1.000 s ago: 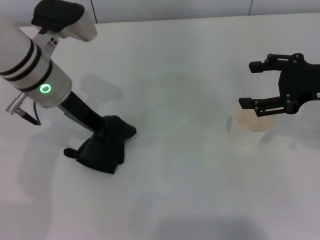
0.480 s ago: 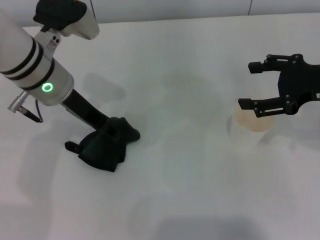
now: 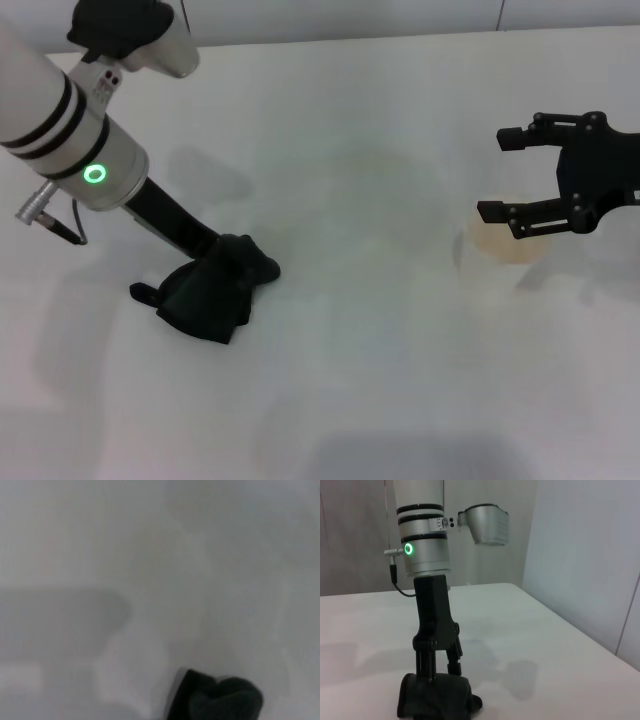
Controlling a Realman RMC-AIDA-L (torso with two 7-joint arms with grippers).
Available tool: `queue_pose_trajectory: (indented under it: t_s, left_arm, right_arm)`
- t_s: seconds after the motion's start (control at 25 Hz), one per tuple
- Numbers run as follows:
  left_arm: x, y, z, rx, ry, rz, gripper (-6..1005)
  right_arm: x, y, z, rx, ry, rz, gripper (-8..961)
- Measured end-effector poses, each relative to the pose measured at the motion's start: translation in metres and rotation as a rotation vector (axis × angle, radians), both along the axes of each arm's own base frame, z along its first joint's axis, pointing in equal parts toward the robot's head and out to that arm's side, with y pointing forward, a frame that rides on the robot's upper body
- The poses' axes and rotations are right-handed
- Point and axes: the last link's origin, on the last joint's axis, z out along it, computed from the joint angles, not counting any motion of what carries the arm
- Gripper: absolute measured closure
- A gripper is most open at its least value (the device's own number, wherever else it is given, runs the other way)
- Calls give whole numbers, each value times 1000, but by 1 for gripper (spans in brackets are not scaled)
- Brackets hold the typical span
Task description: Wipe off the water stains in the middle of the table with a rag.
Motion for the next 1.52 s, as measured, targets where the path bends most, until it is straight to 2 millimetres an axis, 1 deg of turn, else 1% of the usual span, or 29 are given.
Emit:
queue_pose_trajectory:
  t_s: [0.04, 0.24, 0.4, 0.48, 0.56, 0.68, 0.76, 0.92, 1.0, 1.12, 1.2, 1.24, 1.52]
  left_arm:
    - [2, 0, 0, -3, -8, -2, 167]
    - [25, -7, 12, -6, -128, -66, 104]
    - [43, -15, 24, 13, -292, -164, 104]
    - [45, -20, 30, 26, -395, -226, 105]
    - [43, -25, 35, 46, -498, -283, 105]
    - [33, -35, 38, 86, -643, -347, 105]
    - [20, -40, 39, 129, -710, -353, 106]
    - [-9, -48, 47, 208, -775, -330, 106]
    - [-22, -55, 46, 220, -804, -341, 106]
    - [-35, -64, 39, 207, -826, -363, 107]
    - [-39, -66, 38, 203, -827, -363, 107]
    - [-51, -73, 33, 186, -822, -348, 107]
    - [-82, -88, 29, 183, -808, -300, 108]
  right_arm:
    - [0, -1, 0, -1, 1, -1, 94]
    - [1, -2, 2, -7, 3, -1, 94]
    - [1, -3, 2, -11, 4, 0, 94]
    - [2, -3, 2, -13, 5, -1, 94]
    - [2, -3, 2, -14, 6, -4, 94]
    - [2, -3, 2, -22, 17, -29, 94]
    - [3, -3, 3, -26, 30, -53, 94]
    - [5, -3, 6, -35, 46, -102, 94]
    - [7, -4, 3, -52, 36, -129, 94]
    - [15, -6, -1, -75, -2, -171, 94]
    - [19, -7, -4, -89, -23, -186, 94]
    - [21, -8, -6, -93, -30, -186, 94]
    - [26, -13, -11, -103, -52, -150, 94]
